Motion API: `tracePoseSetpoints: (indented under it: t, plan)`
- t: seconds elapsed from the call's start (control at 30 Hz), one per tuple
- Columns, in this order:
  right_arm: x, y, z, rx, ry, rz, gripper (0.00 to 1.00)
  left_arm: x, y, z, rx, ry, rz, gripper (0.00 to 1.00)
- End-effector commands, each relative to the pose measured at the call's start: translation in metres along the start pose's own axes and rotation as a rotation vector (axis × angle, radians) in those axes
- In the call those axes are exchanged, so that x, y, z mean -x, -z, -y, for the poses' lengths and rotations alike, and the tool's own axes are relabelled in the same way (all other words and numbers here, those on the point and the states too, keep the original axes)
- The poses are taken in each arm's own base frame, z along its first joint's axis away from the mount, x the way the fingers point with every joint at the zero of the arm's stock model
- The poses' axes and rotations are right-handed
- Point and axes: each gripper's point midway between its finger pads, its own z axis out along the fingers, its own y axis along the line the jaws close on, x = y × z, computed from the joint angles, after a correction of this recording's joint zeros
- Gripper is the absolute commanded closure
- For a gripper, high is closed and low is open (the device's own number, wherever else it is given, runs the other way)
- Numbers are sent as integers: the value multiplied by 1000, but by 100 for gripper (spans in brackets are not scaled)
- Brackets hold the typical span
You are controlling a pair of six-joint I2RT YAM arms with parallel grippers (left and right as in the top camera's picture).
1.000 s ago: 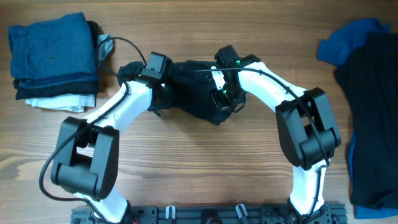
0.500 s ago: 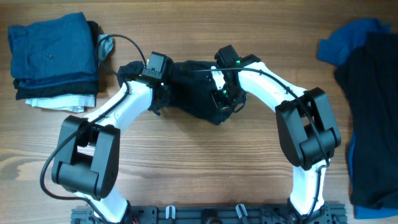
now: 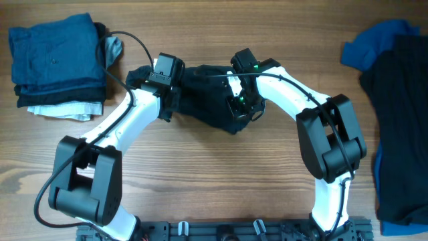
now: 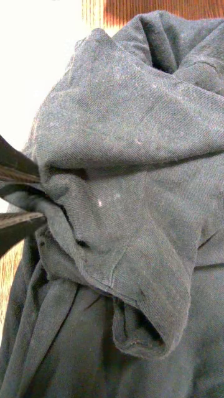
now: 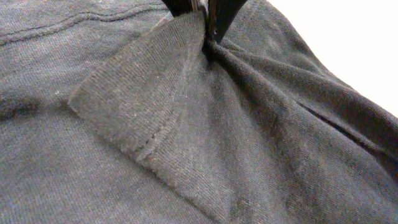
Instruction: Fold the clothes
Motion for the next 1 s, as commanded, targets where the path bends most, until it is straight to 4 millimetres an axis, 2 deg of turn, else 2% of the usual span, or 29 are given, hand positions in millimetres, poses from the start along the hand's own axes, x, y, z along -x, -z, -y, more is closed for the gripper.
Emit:
tracePoseSetpoints:
  t: [0.0,0.03,0.3,0.33,0.43,0.57,0.7,0.87,0.97]
  plan:
    - [6,-1,4,-24,-14,8,96,2,5,-6,18,-1,16,92]
    - [6,-1,4,-24,-14,8,96,2,5,-6,18,-1,16,96]
    - [6,-1,4,-24,-14,9,96,2,5,-6,18,-1,16,96]
    - [6,-1,4,-24,-16,9,96,2,5,-6,17,-1,16,94]
    - [6,-1,4,-24,-21,9,96,2,5,-6,17,0,17,80]
    - [6,-1,4,-24,-21,9,96,-2,-4,-4,19,-7,-6,76]
    - [6,-1,4,-24,-20,9,96,-7,-11,-3,24,-12,-26,79]
    - [7,-1,4,-24,-21,10,96,-8,-13,-3,25,-13,-30,87]
    - [7,-1,4,-24,-20,10,96,-9,-15,-2,27,-15,-38,96]
